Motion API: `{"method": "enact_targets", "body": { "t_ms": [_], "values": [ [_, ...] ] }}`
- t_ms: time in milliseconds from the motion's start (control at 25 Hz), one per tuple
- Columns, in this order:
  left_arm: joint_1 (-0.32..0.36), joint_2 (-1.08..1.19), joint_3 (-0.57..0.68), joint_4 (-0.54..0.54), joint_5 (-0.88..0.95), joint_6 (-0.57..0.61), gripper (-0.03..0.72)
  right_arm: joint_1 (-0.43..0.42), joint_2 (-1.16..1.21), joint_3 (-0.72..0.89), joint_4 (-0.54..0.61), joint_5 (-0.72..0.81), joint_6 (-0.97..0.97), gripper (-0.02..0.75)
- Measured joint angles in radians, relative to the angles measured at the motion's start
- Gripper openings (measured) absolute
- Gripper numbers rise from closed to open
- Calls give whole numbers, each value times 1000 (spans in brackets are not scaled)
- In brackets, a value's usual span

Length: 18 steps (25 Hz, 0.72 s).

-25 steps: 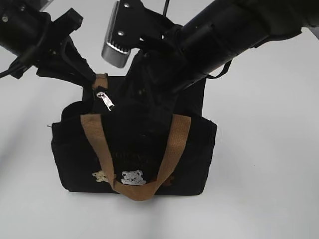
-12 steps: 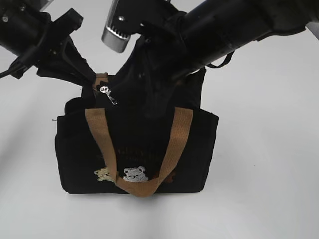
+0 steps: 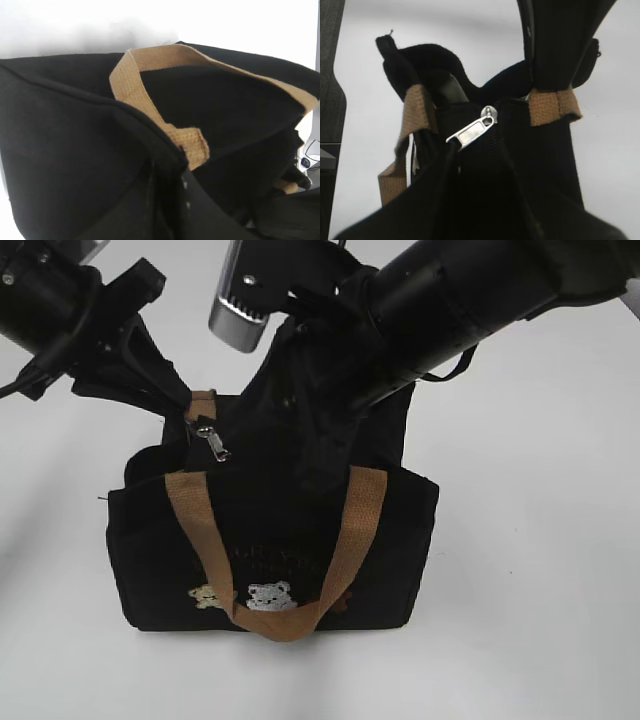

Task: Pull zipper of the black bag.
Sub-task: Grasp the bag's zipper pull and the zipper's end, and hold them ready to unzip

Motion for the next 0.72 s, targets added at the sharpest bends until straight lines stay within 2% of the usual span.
{"method": "enact_targets", "body": {
  "t_ms": [280,720],
  "values": [
    [0,0,0,0,2,0,32,0,0,0,0,40,0,223],
    [0,0,0,7,0,0,32,0,27,0,1,5,1,224]
  ]
}}
